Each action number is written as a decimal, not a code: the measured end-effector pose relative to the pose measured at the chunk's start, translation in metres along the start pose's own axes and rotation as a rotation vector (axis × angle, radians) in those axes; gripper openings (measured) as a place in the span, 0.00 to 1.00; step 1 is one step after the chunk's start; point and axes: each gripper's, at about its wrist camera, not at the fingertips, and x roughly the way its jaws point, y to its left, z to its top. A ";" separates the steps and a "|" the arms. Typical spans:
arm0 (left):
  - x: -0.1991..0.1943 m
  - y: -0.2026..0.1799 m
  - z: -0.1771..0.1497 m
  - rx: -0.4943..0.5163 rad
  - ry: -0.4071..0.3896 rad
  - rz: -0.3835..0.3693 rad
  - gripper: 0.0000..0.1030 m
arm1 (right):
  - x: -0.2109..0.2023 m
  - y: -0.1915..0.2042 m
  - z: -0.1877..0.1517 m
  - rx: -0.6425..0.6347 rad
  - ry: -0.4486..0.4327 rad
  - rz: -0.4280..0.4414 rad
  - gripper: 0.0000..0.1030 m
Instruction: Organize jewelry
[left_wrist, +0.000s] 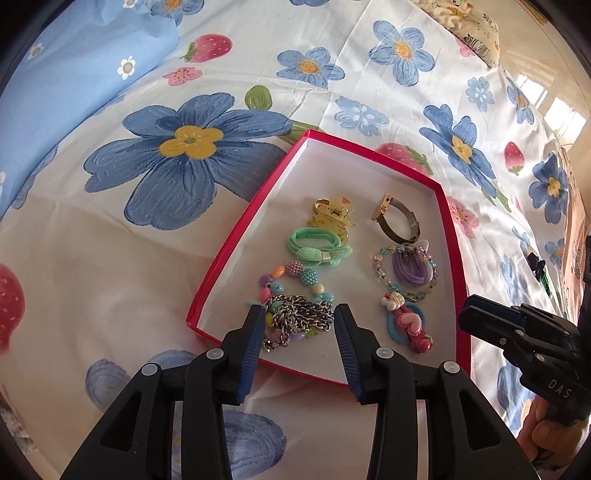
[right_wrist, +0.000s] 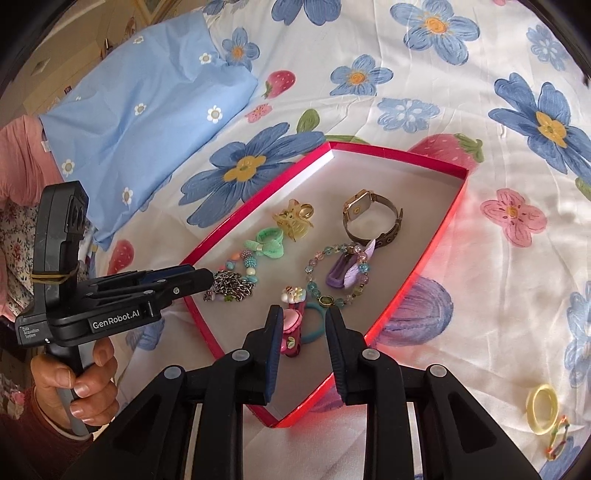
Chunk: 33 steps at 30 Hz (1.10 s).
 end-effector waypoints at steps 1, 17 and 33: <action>-0.002 0.000 0.000 0.001 -0.001 0.002 0.41 | -0.001 -0.001 -0.001 0.006 -0.004 0.002 0.26; -0.027 0.006 -0.017 -0.040 -0.025 0.010 0.80 | -0.014 -0.006 -0.023 0.119 -0.084 0.066 0.58; -0.084 -0.005 -0.048 -0.011 -0.090 0.040 0.81 | -0.071 -0.009 -0.044 0.175 -0.229 0.149 0.82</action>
